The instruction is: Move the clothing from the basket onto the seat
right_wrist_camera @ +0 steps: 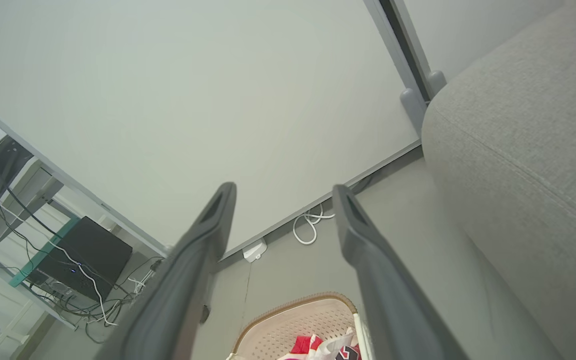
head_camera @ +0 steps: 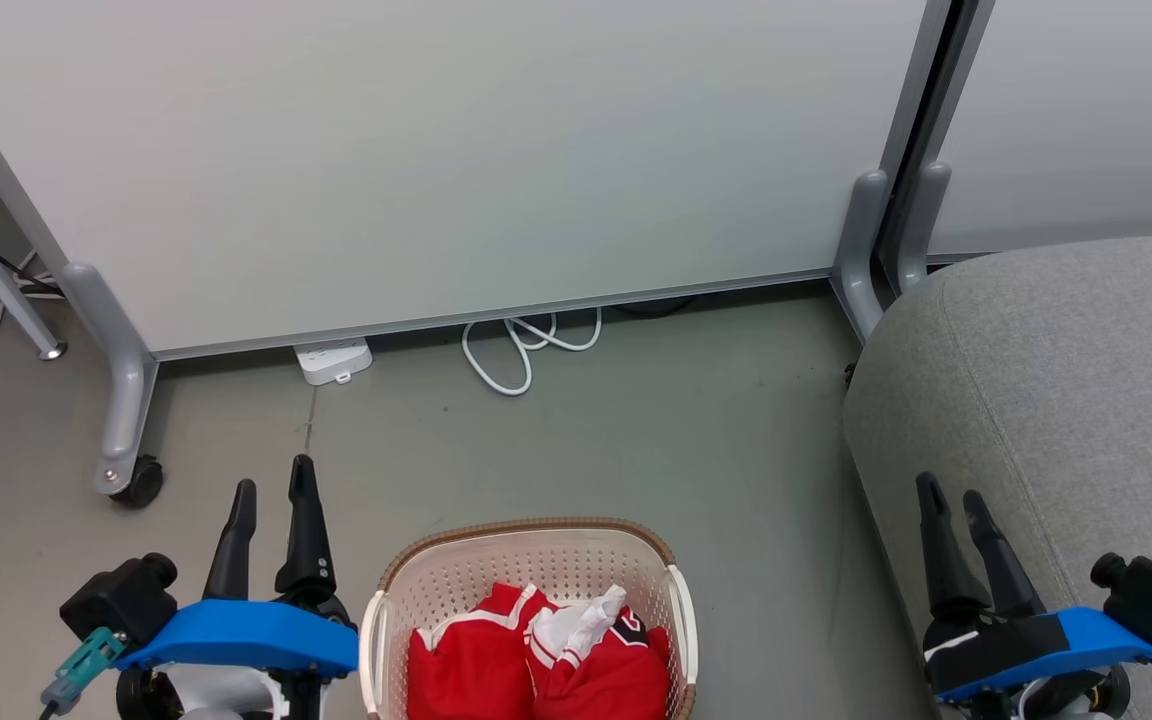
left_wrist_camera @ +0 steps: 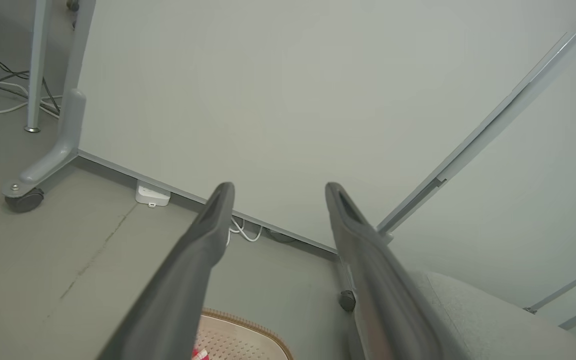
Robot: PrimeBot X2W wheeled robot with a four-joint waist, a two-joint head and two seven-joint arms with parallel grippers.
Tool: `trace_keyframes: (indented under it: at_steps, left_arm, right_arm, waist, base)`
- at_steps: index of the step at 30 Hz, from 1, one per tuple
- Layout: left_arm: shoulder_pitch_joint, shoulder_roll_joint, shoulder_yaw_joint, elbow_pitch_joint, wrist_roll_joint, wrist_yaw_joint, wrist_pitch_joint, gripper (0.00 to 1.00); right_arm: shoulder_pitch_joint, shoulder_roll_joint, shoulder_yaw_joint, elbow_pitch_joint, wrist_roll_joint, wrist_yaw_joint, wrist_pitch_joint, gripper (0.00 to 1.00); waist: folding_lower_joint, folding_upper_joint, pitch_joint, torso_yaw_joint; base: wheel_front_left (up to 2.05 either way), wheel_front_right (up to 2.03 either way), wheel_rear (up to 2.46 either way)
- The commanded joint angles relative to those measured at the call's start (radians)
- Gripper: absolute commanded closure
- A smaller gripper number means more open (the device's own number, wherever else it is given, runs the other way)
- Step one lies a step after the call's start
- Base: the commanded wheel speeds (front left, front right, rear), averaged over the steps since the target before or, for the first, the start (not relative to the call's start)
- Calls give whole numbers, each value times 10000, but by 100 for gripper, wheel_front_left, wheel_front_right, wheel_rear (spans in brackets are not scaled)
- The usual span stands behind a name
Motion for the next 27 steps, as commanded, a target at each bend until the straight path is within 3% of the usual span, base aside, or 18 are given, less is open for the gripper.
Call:
trace_keyframes:
  at_steps: [1,27]
  left_arm:
    - [-257,80,-49,-92,344,40,-114,0]
    - [-271,89,-605,214,3191,69,-724,0]
  right_arm:
    - [-222,-69,48,-50,-327,16,-107,0]
    - [-228,-79,319,194,-2931,22,-730,0]
  waist:
    - [0,-1,1,6]
    - [0,-1,-5,75]
  base:
    - [0,0,0]
    - [0,0,0]
